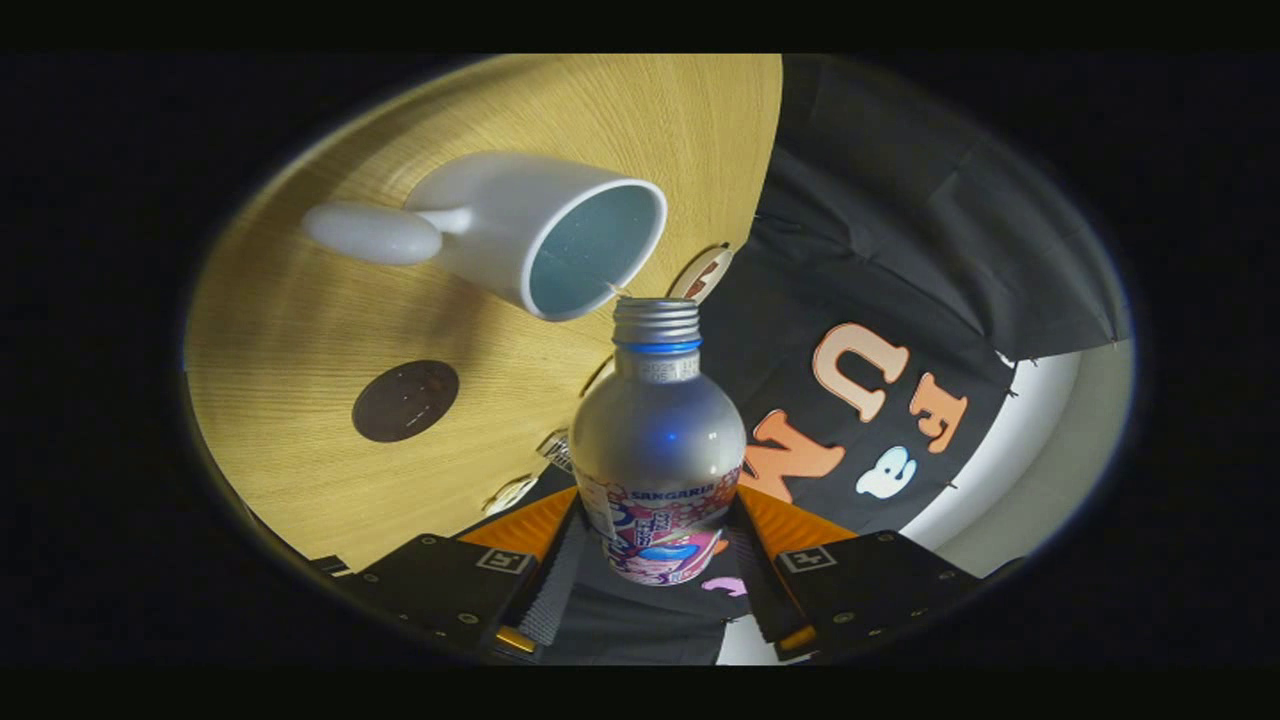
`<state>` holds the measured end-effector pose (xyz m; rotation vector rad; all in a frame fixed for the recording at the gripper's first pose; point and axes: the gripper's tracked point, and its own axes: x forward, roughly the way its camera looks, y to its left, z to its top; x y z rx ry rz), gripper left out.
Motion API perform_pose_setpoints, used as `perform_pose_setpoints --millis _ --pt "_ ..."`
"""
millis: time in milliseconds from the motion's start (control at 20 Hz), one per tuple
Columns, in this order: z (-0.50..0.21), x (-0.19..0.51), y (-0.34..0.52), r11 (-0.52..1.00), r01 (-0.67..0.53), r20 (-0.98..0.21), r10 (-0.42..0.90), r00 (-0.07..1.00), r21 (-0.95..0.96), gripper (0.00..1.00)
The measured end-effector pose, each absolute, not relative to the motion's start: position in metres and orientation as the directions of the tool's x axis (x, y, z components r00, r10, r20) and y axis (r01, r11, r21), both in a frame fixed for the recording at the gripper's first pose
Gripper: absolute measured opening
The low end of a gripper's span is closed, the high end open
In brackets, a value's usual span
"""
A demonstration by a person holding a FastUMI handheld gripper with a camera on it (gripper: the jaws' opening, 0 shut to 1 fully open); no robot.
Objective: Take the bottle from table, then pour the juice into the cup, finally place the bottle on the coaster
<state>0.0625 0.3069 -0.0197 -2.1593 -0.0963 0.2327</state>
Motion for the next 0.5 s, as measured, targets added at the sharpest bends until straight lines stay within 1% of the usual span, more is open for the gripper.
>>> perform_pose_setpoints --millis 400,500 --pt "-0.024 0.0644 0.3036 -0.431 -0.068 -0.138 0.134 0.981 -0.9 0.74" --pt "-0.0269 0.0655 0.2989 -0.362 -0.097 -0.151 0.124 0.981 -0.927 0.74"
